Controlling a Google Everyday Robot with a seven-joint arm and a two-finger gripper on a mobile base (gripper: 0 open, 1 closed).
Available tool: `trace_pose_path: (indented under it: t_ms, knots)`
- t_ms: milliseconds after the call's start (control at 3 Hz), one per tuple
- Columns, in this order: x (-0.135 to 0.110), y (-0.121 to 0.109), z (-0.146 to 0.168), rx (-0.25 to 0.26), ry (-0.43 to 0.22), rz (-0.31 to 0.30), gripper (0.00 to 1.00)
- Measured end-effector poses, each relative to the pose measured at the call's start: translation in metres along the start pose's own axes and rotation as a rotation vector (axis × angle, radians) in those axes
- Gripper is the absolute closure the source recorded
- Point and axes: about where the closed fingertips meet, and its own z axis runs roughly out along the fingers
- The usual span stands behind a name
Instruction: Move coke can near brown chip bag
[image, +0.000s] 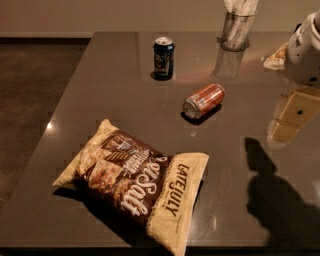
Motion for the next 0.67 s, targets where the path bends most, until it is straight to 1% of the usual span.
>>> trace_pose_path:
  t_ms: [333, 667]
  knots:
    - [0.0, 0.0, 0.0, 0.0, 0.0, 0.0, 0.0]
    - [-0.001, -0.011, 0.006, -0.014, -0.009, -0.015, 0.0]
